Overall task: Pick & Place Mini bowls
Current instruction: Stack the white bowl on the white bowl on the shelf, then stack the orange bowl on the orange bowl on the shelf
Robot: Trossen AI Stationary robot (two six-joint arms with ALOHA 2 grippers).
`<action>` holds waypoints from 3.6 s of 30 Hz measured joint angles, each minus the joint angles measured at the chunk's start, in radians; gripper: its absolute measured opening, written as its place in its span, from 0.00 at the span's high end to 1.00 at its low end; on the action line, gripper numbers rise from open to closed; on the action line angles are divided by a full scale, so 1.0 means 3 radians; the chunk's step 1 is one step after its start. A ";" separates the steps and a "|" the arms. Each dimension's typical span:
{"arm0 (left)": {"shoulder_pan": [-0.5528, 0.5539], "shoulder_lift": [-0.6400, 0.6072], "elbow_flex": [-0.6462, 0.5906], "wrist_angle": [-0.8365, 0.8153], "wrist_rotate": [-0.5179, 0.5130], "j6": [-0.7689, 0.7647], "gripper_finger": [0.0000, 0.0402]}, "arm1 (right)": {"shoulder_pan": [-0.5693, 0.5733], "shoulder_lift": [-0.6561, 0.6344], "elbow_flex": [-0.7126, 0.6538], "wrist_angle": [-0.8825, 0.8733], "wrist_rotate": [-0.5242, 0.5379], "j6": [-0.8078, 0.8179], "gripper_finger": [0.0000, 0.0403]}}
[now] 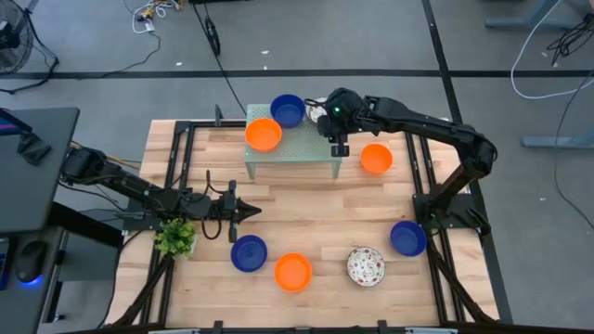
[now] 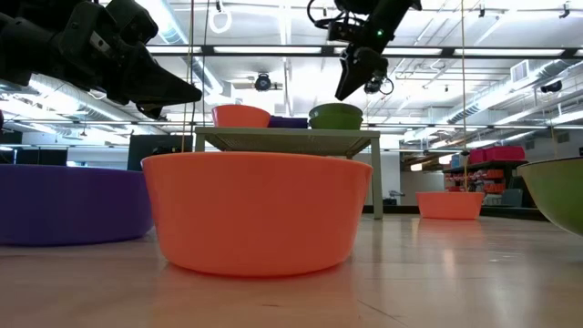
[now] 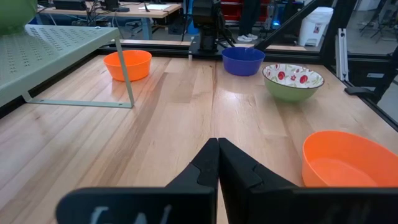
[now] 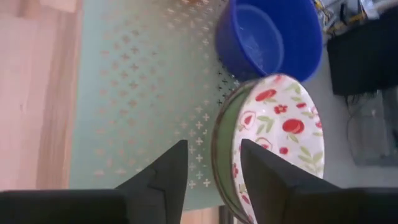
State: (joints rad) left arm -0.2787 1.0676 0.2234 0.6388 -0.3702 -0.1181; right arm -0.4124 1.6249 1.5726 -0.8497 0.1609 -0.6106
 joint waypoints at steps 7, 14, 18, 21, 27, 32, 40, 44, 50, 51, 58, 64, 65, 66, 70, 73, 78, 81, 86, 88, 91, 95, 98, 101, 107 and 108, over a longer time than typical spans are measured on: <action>-0.0001 0.0000 0.0000 0.0000 0.0000 -0.0003 0.98 | -0.0092 0.0000 0.0000 0.0005 -0.0117 0.0261 0.75; -0.0001 0.0000 0.0000 -0.0001 0.0000 -0.0001 0.98 | -0.0171 0.0000 0.0000 0.0293 -0.0445 0.0384 0.98; -0.0001 0.0000 0.0000 -0.0003 0.0000 0.0000 0.98 | -0.0178 0.0015 0.0000 0.0380 -0.0273 0.0575 0.97; -0.0001 0.0000 0.0000 -0.0003 0.0000 -0.0001 0.98 | -0.0196 0.0032 -0.0034 0.0370 -0.0214 0.0696 0.99; -0.0001 -0.0001 0.0000 -0.0015 0.0000 -0.0003 0.98 | -0.0194 0.0039 -0.0177 0.0358 -0.0218 0.0646 0.98; -0.0001 -0.0001 0.0000 -0.0020 0.0000 -0.0004 0.98 | -0.0191 0.0037 -0.0177 0.0499 -0.0215 0.0587 0.99; -0.0001 0.0000 0.0000 -0.0025 0.0000 -0.0004 0.98 | -0.0186 -0.0151 -0.0178 0.0601 -0.0086 0.0600 0.97; -0.0001 0.0000 0.0000 -0.0025 0.0000 -0.0005 0.98 | -0.0200 -0.0272 -0.0178 0.0425 0.0089 0.0716 0.99; -0.0001 -0.0001 0.0000 -0.0048 0.0000 -0.0019 0.98 | -0.0459 -0.0292 -0.0200 0.0339 -0.0147 0.0796 0.99; -0.0001 -0.0001 0.0000 -0.0053 0.0000 -0.0022 0.98 | -0.0500 -0.0292 -0.0213 0.0370 -0.0236 0.0800 0.98; -0.0001 -0.0001 0.0000 -0.0076 0.0001 -0.0030 0.98 | -0.0773 -0.0352 -0.0583 0.0890 -0.0715 0.0800 0.99; -0.0001 -0.0001 0.0000 -0.0079 0.0024 -0.0032 0.98 | -0.0902 -0.0521 -0.1054 0.1430 -0.0989 0.0861 0.99; -0.0001 -0.0001 0.0000 -0.0079 0.0024 -0.0031 0.98 | -0.0925 -0.0561 -0.1129 0.1518 -0.0986 0.0876 0.99; -0.0001 -0.0001 0.0000 -0.0079 0.0024 -0.0032 0.98 | -0.0944 -0.0596 -0.1201 0.1602 -0.0985 0.0876 0.99; -0.0001 -0.0001 0.0000 -0.0078 0.0024 -0.0032 0.98 | -0.1004 -0.0692 -0.1437 0.1796 -0.1053 0.0893 0.99; -0.0001 -0.0001 0.0000 -0.0078 0.0024 -0.0032 0.98 | -0.1028 -0.0730 -0.1522 0.1923 -0.1071 0.0956 0.99; -0.0001 -0.0001 0.0000 -0.0075 0.0024 -0.0032 0.98 | -0.1044 -0.0727 -0.1574 0.1953 -0.1086 0.0953 0.99; -0.0001 -0.0001 0.0000 -0.0074 0.0024 -0.0032 0.98 | -0.1044 -0.0727 -0.1581 0.1973 -0.1115 0.0950 0.99; -0.0001 -0.0001 0.0000 -0.0074 0.0025 -0.0033 0.98 | -0.1044 -0.0736 -0.1581 0.2047 -0.1120 0.0949 0.99; -0.0001 -0.0001 0.0000 -0.0074 0.0024 -0.0033 0.98 | -0.1041 -0.0787 -0.1582 0.2105 -0.1118 0.0941 0.99; -0.0001 -0.0001 0.0000 -0.0074 0.0025 -0.0033 0.98 | -0.0977 -0.0949 -0.1582 0.2182 -0.1108 0.0936 0.99; -0.0001 -0.0001 0.0000 -0.0074 0.0024 -0.0029 0.98 | -0.0725 -0.1227 -0.1582 0.2094 -0.1109 0.1003 0.99; -0.0001 -0.0001 0.0000 -0.0072 0.0025 -0.0016 0.98 | -0.0325 -0.1405 -0.1582 0.1879 -0.0995 0.1037 0.99; -0.0001 -0.0001 0.0000 -0.0069 0.0025 -0.0013 0.98 | 0.0260 -0.1465 -0.1582 0.1611 -0.0773 0.1102 0.99; -0.0008 -0.0001 0.0000 -0.0039 0.0061 -0.0006 0.98 | 0.1337 -0.1316 -0.1763 0.1570 -0.0593 0.1514 0.99; -0.0026 -0.0001 -0.0001 -0.0007 0.0131 0.0014 0.98 | 0.1483 -0.1278 -0.1821 0.1607 -0.0592 0.1561 0.99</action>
State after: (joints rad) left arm -0.2866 1.0672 0.2231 0.6368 -0.3309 -0.1138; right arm 0.0326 1.2416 1.0262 -0.3675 -0.0166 -0.1423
